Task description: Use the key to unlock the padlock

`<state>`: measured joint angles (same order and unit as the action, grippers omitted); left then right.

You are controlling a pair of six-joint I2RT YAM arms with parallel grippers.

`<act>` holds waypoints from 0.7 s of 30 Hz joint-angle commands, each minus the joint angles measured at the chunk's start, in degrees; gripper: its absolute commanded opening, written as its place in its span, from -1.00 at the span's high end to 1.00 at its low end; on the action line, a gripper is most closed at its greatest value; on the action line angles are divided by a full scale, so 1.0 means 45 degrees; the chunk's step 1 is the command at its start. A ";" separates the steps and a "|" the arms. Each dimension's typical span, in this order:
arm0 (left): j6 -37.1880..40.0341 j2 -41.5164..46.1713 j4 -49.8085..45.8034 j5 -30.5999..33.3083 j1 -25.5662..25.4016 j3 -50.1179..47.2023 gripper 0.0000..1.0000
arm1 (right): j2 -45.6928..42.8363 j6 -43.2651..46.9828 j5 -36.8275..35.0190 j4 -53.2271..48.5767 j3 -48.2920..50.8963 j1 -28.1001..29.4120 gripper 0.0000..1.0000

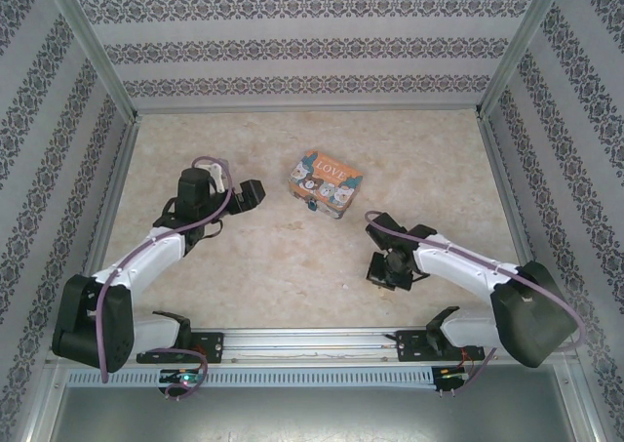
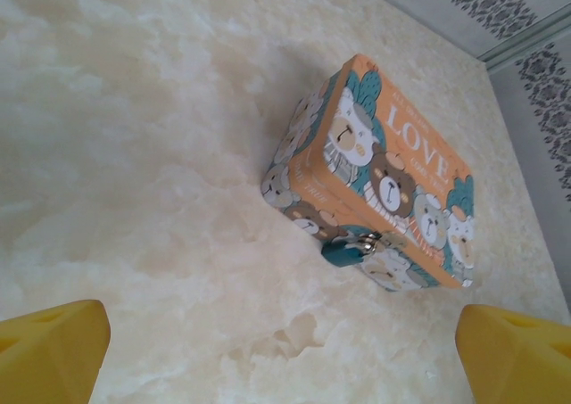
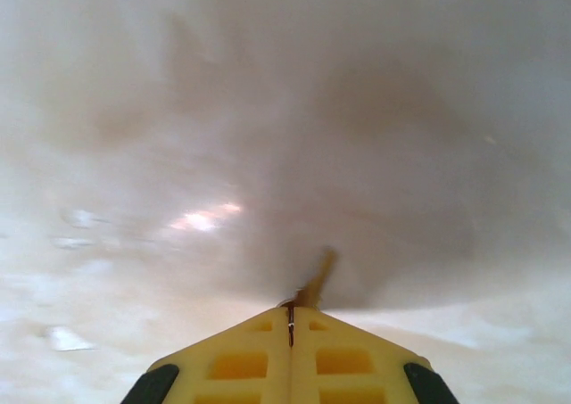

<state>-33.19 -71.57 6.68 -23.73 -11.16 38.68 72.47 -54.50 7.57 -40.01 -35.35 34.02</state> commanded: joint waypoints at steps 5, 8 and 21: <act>-0.0768 0.0504 -0.0677 -0.1312 0.0351 0.1301 -0.99 | -0.0430 0.1029 0.0758 0.3546 -0.0817 0.0208 1.00; -0.0817 0.0456 -0.0885 -0.2158 0.0360 0.1705 -0.99 | -0.0310 0.2255 0.0671 0.4382 -0.1577 0.0399 1.00; -0.5886 -0.0417 0.0407 -0.4816 0.0351 0.2221 -0.81 | 0.1022 0.4974 0.1162 0.6070 -0.4780 0.0741 1.00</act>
<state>-48.47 -72.53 4.23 -41.43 -10.37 48.47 75.61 -35.35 11.31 -15.35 -54.30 36.49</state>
